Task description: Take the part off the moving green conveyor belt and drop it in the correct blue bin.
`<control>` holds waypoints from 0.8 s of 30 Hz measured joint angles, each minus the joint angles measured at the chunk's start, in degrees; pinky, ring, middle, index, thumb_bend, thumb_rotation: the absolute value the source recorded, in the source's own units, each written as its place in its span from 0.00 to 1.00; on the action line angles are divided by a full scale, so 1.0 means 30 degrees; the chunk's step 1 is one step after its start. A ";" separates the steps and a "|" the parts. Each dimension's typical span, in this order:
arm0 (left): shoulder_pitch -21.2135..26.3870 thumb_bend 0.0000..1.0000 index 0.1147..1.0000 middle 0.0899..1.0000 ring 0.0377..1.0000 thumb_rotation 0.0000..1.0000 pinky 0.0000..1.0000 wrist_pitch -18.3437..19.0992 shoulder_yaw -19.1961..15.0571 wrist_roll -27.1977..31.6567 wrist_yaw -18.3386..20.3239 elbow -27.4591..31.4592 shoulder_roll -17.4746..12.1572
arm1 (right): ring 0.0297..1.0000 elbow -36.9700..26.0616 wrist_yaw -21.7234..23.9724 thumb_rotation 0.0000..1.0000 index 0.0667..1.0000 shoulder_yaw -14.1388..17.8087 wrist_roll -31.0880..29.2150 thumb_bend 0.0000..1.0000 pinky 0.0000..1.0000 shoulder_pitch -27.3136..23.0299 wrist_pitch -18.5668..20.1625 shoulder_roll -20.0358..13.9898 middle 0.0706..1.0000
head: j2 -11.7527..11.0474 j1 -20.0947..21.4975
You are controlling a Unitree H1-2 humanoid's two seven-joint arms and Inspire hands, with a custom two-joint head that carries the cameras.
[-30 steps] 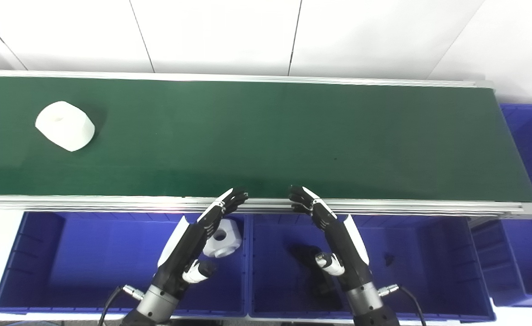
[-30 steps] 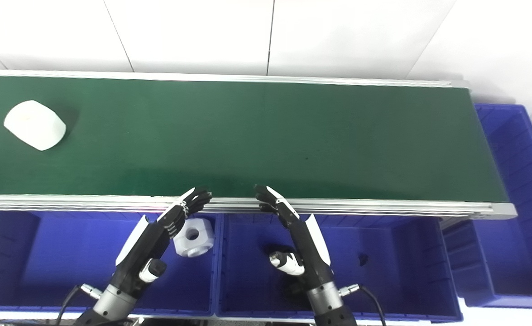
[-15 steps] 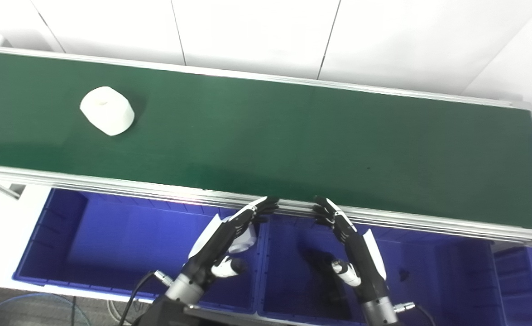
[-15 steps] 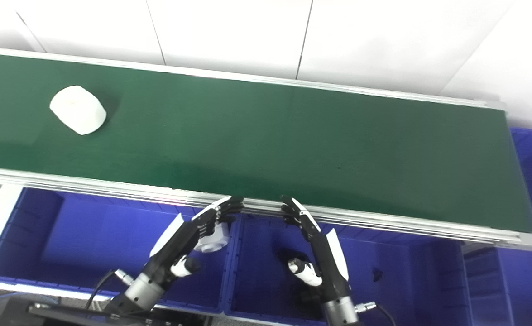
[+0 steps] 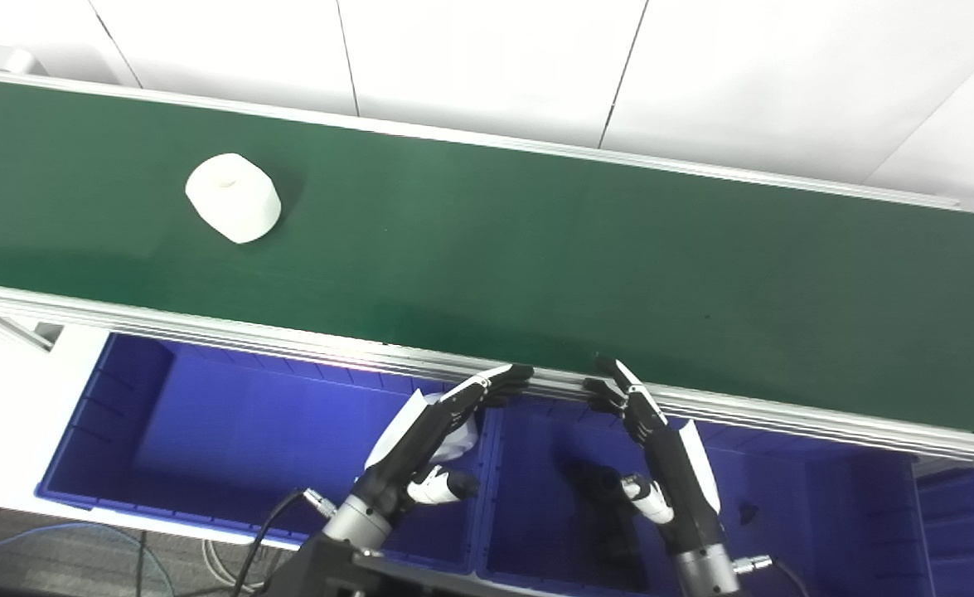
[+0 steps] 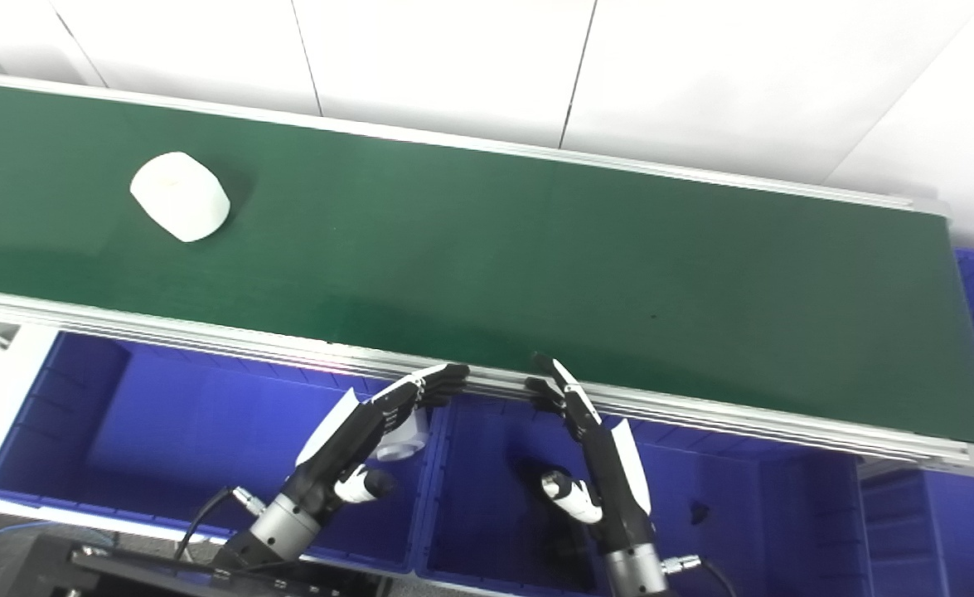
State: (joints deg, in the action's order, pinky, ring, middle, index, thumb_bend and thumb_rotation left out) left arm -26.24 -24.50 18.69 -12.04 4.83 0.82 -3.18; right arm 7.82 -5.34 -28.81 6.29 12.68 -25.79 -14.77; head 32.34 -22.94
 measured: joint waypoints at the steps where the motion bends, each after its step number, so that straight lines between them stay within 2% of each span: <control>1: 0.0043 1.00 0.82 0.84 0.85 0.97 0.85 0.0000 0.0051 0.0000 -0.0064 -0.0018 -0.0023 | 0.88 0.0013 -0.0001 1.00 0.89 -0.0005 0.0000 1.00 0.79 -0.0008 -0.0001 0.0000 0.91 | -0.0087 0.0030; 7: 0.0313 1.00 0.82 0.84 0.84 0.97 0.85 -0.0035 0.0370 0.0003 -0.0419 -0.0450 -0.0084 | 0.89 0.0316 0.0175 1.00 0.89 -0.0009 -0.0252 1.00 0.80 -0.0131 -0.0014 0.0014 0.91 | -0.0878 -0.0554; 10: 0.0431 1.00 0.81 0.83 0.84 0.97 0.84 -0.0054 0.0536 -0.0087 -0.0715 -0.0899 -0.0110 | 0.87 0.0636 0.0254 1.00 0.89 0.0034 -0.0372 1.00 0.77 -0.0266 -0.0175 0.0060 0.90 | -0.1638 -0.0907; 18: 0.0730 1.00 0.79 0.81 0.82 0.97 0.81 -0.0057 0.0800 -0.0339 -0.1320 -0.1375 -0.0353 | 0.84 0.1340 0.0091 1.00 0.88 0.0041 -0.0436 1.00 0.73 -0.0607 -0.0536 0.0118 0.87 | -0.2138 -0.0674; 24: 0.0921 1.00 0.79 0.81 0.81 0.96 0.81 -0.0057 0.1047 -0.0354 -0.1699 -0.1502 -0.0536 | 0.83 0.1444 0.0039 1.00 0.87 0.0037 -0.0478 1.00 0.71 -0.0690 -0.0568 0.0115 0.86 | -0.2227 -0.0995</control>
State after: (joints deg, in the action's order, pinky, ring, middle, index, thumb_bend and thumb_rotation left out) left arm -23.47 -24.67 21.84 -13.10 -0.27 -3.69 -4.79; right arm 12.16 -5.22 -28.70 4.86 10.61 -27.49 -14.43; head 25.66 -25.93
